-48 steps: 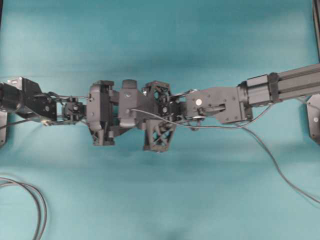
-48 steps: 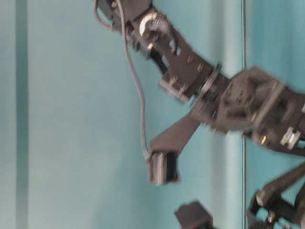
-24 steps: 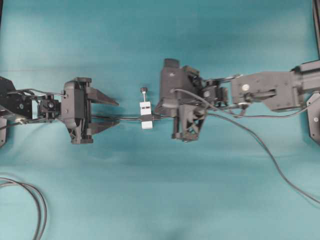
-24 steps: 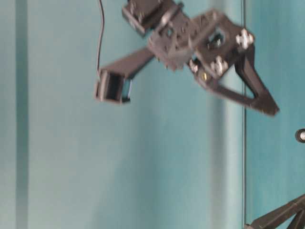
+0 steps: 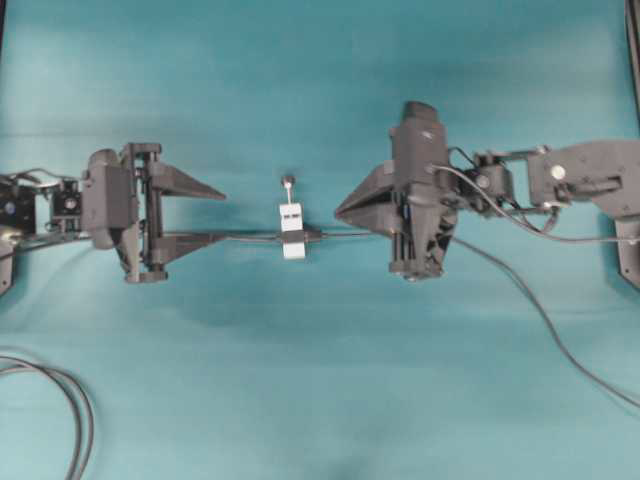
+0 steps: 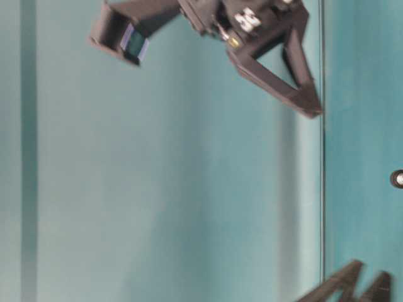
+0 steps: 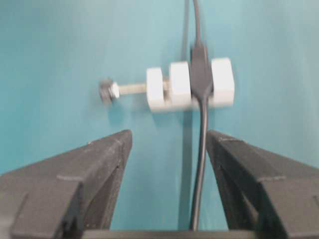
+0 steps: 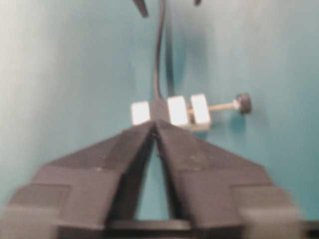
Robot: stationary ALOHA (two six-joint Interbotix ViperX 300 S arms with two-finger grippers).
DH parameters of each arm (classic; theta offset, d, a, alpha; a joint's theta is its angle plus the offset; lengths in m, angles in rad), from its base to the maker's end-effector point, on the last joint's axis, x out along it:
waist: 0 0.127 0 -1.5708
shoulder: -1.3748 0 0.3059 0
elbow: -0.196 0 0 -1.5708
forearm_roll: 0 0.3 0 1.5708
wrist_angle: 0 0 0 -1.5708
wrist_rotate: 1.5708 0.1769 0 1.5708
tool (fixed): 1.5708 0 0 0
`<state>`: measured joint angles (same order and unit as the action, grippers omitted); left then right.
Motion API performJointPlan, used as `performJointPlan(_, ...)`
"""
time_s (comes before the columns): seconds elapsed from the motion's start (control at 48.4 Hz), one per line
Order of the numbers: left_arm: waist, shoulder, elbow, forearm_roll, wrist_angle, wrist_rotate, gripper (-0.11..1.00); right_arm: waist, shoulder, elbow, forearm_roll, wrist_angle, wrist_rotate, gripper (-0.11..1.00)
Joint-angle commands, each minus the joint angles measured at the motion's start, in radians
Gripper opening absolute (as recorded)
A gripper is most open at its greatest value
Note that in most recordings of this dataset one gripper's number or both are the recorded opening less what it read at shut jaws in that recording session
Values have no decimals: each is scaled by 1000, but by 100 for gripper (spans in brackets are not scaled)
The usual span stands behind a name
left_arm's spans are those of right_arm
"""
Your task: Insert the USB cable into the female connector supported by the left arm.
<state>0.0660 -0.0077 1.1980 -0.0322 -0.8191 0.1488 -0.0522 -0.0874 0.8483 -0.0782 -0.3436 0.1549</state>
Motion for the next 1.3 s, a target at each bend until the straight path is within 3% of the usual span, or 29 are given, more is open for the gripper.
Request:
performJointPlan(0.0,3,-67,-5,-3,-8,-12,69,-2,-40,0,0,-44,-2,40)
performJointPlan(0.124,3,-173,2,-3,3,-40,69,0,-80,15,2,-46,-2,70)
performJointPlan(0.165,3,-212,11,-3,11,-49,69,-2,-110,31,2,-48,-2,72)
performJointPlan(0.331,-3,-373,69,-3,84,-77,69,-6,-267,120,2,-72,-2,69)
performJointPlan(0.579,-32,-666,138,-3,202,-83,69,-11,-548,351,2,-152,2,69)
performJointPlan(0.786,-41,-954,189,-2,433,-127,69,0,-772,505,2,-149,34,69)
performJointPlan(0.951,-44,-1175,204,-3,600,-190,69,-3,-977,574,-2,-107,31,70)
performJointPlan(1.096,-44,-1232,179,-2,586,-242,69,-3,-1137,589,-3,8,31,69)
performJointPlan(1.282,-44,-1189,218,-3,485,-249,69,-3,-1164,581,-3,198,25,69)
